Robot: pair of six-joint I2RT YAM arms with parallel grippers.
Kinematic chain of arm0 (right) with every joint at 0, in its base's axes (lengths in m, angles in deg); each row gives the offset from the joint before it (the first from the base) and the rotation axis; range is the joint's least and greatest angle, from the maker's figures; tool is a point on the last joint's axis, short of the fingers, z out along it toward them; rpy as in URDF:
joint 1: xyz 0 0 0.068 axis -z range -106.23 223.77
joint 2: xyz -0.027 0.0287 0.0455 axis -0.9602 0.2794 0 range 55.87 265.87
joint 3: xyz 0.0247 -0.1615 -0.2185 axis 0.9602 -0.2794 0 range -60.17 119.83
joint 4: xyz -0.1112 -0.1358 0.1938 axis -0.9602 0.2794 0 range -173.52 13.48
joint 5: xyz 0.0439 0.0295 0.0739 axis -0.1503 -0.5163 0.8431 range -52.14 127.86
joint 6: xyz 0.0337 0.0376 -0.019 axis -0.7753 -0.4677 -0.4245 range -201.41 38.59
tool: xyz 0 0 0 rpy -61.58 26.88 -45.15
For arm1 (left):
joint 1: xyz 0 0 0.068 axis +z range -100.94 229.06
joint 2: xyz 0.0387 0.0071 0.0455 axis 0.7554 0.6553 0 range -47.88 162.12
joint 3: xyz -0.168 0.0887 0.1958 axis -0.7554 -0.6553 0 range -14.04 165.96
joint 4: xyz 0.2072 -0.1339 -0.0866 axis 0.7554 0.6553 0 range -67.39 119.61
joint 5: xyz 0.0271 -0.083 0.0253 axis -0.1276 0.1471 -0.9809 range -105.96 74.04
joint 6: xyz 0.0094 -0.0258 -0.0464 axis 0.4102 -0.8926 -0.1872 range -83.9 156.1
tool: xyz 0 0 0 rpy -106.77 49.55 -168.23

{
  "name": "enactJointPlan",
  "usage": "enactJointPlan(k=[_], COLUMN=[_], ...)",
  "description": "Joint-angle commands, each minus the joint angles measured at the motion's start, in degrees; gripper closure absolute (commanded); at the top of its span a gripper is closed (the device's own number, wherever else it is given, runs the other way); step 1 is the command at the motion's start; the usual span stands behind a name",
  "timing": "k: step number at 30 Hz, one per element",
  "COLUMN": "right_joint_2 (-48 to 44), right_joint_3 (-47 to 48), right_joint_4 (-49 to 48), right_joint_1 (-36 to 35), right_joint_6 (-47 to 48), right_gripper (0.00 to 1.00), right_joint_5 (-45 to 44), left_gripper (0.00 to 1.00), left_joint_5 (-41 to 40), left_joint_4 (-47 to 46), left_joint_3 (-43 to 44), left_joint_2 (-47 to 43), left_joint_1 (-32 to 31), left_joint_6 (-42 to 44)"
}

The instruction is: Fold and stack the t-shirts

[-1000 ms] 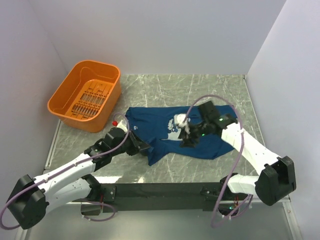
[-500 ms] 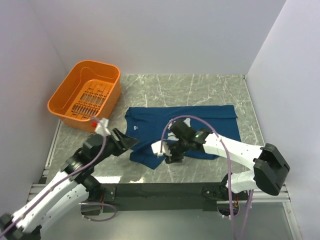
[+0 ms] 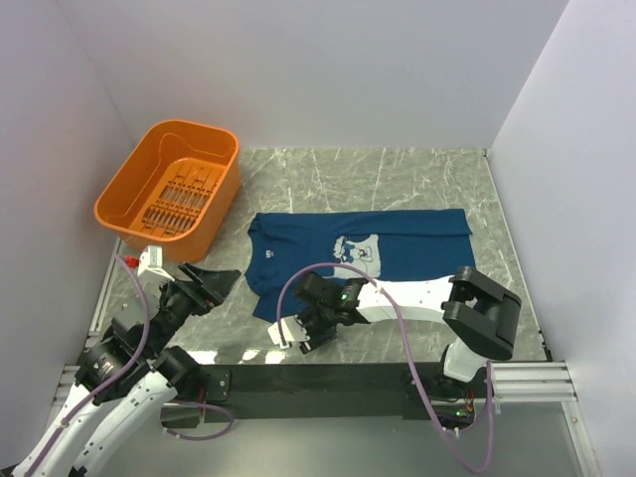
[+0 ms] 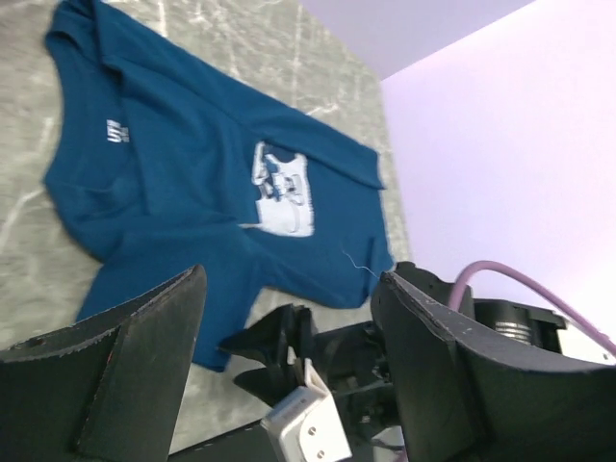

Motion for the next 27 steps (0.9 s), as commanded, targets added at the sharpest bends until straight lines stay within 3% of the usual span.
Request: enactJointPlan(k=[1, 3, 6, 7, 10, 15, 19, 21, 24, 27], right_joint_2=[1.11, 1.64, 2.52, 2.35, -0.27, -9.68, -14.78, -15.58, -16.28, -15.76], right_joint_3=[2.24, 2.24, 1.98, 1.98, 1.8, 2.85, 3.04, 2.42, 1.63, 2.76], right_joint_4=[-2.45, -2.45, -2.1, -1.93, -0.7, 9.22, 15.65, 16.18, 15.22, 15.39], right_joint_1=[-0.88, -0.97, -0.97, -0.8, 0.17, 7.98, 13.09, 15.36, 17.31, 19.5], right_joint_6=[0.88, 0.97, 0.62, 0.62, 0.53, 4.22, 7.39, 7.3, 5.99, 4.23], right_gripper=[0.48, 0.5, 0.64, 0.77, 0.95, 0.98, 0.99, 1.0, 1.0, 1.0], right_joint_5=[-1.51, -1.59, -0.72, -0.54, 0.77, 13.75, 21.32, 22.92, 24.77, 27.14], left_gripper=[0.22, 0.22, 0.22, 0.22, 0.18, 0.07, 0.08, 0.09, 0.12, 0.16], left_joint_5=[-2.16, -2.25, -1.72, -1.37, 4.22, 14.78, 32.93, 37.54, 42.39, 48.01], left_joint_4=[1.03, 0.76, -1.17, -2.04, -8.54, -19.43, -18.32, -16.82, -16.81, -21.11], left_joint_3=[2.8, 3.24, 4.12, 4.39, 3.43, 2.28, 2.54, 2.46, 0.27, -2.28], left_joint_2=[-0.57, -0.57, -0.92, -1.1, -2.41, -1.63, 5.65, 10.66, 15.33, 19.46], left_joint_1=[0.21, 0.21, 0.21, 0.21, 0.21, 0.21, 0.21, 0.21, 0.21, 0.12], left_joint_6=[4.48, 5.72, 10.02, 13.6, 24.91, 40.68, 58.95, 66.59, 72.85, 73.58])
